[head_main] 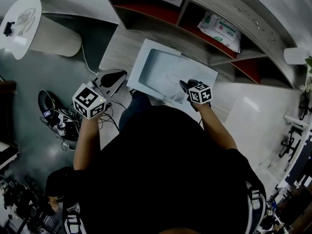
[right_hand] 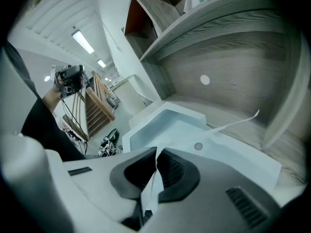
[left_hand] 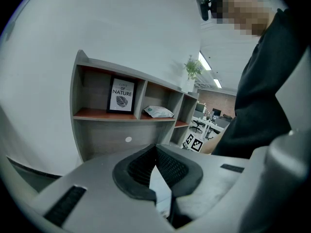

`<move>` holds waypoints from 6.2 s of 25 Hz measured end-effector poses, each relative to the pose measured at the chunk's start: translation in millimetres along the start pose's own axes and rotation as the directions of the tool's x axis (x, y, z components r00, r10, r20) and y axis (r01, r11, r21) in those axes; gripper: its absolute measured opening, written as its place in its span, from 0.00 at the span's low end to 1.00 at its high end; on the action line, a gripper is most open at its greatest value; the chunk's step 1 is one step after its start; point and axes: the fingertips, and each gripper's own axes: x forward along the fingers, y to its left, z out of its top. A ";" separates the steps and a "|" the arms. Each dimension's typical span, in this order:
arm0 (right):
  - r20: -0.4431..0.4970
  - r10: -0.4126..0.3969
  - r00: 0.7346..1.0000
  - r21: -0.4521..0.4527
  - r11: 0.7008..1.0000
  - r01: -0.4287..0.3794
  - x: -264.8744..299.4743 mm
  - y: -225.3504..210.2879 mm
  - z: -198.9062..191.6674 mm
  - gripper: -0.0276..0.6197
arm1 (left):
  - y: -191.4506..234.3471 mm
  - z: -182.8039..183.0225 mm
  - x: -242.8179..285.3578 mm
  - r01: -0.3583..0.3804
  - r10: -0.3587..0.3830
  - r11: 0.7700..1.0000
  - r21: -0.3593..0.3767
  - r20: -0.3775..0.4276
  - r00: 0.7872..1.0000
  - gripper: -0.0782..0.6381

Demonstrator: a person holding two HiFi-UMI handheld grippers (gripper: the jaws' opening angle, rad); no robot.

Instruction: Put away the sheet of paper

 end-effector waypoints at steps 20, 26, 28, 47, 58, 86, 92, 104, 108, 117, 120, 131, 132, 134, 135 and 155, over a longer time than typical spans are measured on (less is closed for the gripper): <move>-0.147 -0.035 0.989 0.058 0.997 0.044 42.3 -35.3 -48.6 0.07 | 22.0 -12.5 0.5 0.006 -0.006 0.999 -0.037 -0.024 1.000 0.14; -0.166 -0.044 0.985 0.081 0.995 0.058 51.2 -42.3 -54.2 0.07 | 25.4 -20.4 -3.5 0.010 -0.011 0.999 -0.050 -0.032 0.999 0.14; -0.170 -0.045 0.984 0.086 0.994 0.060 55.0 -44.0 -54.7 0.07 | 28.1 -23.2 -5.1 0.008 -0.010 0.998 -0.055 -0.036 0.999 0.14; -0.199 -0.053 0.979 0.172 0.981 0.088 82.1 -58.6 -48.1 0.07 | 52.0 -30.1 -5.9 0.035 -0.038 0.997 -0.067 -0.045 0.998 0.14; -0.189 -0.025 0.982 0.170 0.984 0.058 101.9 -51.7 -31.2 0.07 | 66.0 -30.6 -6.4 0.041 -0.044 0.996 -0.076 -0.046 0.998 0.14; -0.201 0.000 0.980 0.114 0.993 0.023 145.0 -26.2 2.0 0.07 | 92.8 -41.4 -16.2 0.063 -0.068 0.994 -0.088 -0.059 0.996 0.14; -0.206 0.006 0.978 0.110 0.994 0.017 151.1 -24.9 5.9 0.07 | 98.3 -43.4 -18.6 0.062 -0.068 0.994 -0.094 -0.060 0.996 0.14; -0.195 0.022 0.980 0.119 0.993 0.001 166.2 -17.5 14.7 0.07 | 104.0 -45.5 -24.4 0.056 -0.062 0.993 -0.101 -0.059 0.996 0.14; -0.194 0.019 0.981 0.116 0.993 0.004 167.2 -19.5 16.8 0.07 | 104.6 -45.3 -24.5 0.056 -0.062 0.993 -0.101 -0.057 0.996 0.14; -0.210 0.015 0.978 0.105 0.994 0.008 164.5 -16.5 17.4 0.07 | 103.0 -46.2 -25.0 0.066 -0.072 0.993 -0.101 -0.057 0.996 0.14; -0.210 0.019 0.978 0.098 0.995 0.001 166.2 -14.9 16.2 0.07 | 102.6 -47.9 -25.4 0.069 -0.075 0.992 -0.104 -0.058 0.995 0.14; -0.206 0.018 0.978 0.061 0.998 -0.006 167.2 -13.4 12.2 0.22 | 93.0 -51.2 -26.4 0.094 -0.101 0.990 -0.105 -0.067 0.993 0.14; -0.210 0.009 0.978 0.056 0.998 0.003 166.3 -15.3 11.7 0.23 | 91.9 -51.3 -26.3 0.095 -0.102 0.990 -0.105 -0.067 0.993 0.14; -0.219 -0.016 0.976 0.045 0.999 0.027 163.2 -19.5 11.3 0.25 | 89.2 -51.8 -25.5 0.100 -0.107 0.990 -0.105 -0.070 0.992 0.14; -0.221 -0.022 0.975 0.045 0.998 0.033 161.8 -20.8 10.3 0.26 | 87.4 -52.2 -24.9 0.104 -0.112 0.989 -0.104 -0.072 0.991 0.14; -0.222 -0.095 0.970 0.088 0.989 0.117 124.5 -44.2 -10.4 0.34 | 60.8 -50.0 -18.0 0.128 -0.135 0.988 -0.083 -0.083 0.987 0.14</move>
